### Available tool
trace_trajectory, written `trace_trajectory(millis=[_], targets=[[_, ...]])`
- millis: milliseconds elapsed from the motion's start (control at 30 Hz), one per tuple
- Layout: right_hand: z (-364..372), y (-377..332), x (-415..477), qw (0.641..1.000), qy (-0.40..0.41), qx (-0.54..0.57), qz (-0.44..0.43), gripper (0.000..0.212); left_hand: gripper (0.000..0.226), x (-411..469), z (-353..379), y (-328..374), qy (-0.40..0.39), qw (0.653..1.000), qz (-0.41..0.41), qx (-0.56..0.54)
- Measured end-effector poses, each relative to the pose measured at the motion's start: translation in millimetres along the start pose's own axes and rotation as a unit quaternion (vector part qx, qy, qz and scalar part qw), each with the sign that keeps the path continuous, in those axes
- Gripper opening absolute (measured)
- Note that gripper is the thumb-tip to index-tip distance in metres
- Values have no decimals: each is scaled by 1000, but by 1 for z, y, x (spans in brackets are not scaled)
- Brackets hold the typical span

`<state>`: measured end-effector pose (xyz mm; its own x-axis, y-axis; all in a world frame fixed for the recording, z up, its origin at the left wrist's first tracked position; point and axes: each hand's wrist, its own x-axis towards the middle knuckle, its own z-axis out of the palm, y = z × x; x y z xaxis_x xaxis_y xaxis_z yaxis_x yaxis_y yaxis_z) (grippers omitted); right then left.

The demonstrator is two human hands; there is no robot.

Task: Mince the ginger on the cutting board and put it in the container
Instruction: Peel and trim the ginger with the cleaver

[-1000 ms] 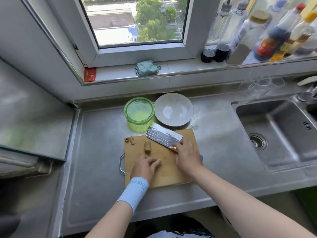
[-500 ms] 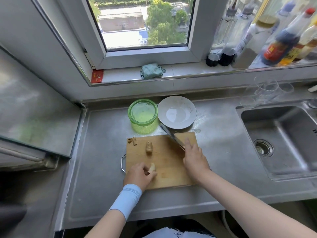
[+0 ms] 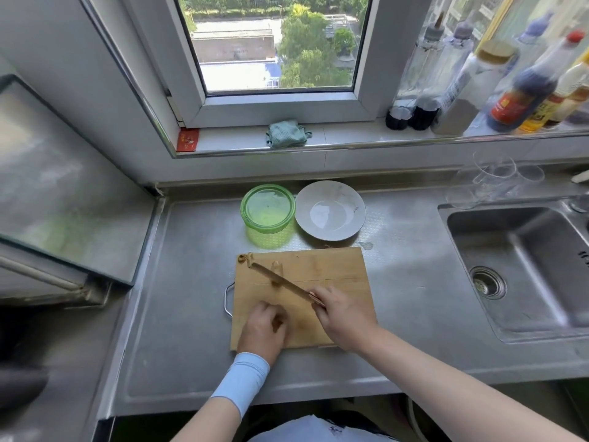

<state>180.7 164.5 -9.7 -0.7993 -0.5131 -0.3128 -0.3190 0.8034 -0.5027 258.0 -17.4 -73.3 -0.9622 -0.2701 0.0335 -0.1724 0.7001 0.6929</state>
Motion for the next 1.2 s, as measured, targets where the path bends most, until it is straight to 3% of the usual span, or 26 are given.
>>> trace_trajectory(millis=[100,300,400,533,867,1033,1200], targets=[[3,2,1,999,-23,-25,-12,32,20,-6,3,0,13,999,-28,-23],[8,0,5,998,-31,-56,-26,35,22,-8,-12,-18,17,998,53,27],[10,-1,7,996,-32,-69,-37,37,6,-4,-18,-29,18,990,125,61],[10,-4,10,993,-27,-99,-61,35,23,6,-15,-32,17,978,190,85],[8,-4,-2,989,6,-117,-90,29,18,7,-3,-38,40,981,175,79],[11,-1,-8,983,48,-131,-121,17,26,9,-1,-39,66,974,200,80],[0,-4,-13,987,8,-122,-100,26,25,7,-1,-40,67,975,196,79]])
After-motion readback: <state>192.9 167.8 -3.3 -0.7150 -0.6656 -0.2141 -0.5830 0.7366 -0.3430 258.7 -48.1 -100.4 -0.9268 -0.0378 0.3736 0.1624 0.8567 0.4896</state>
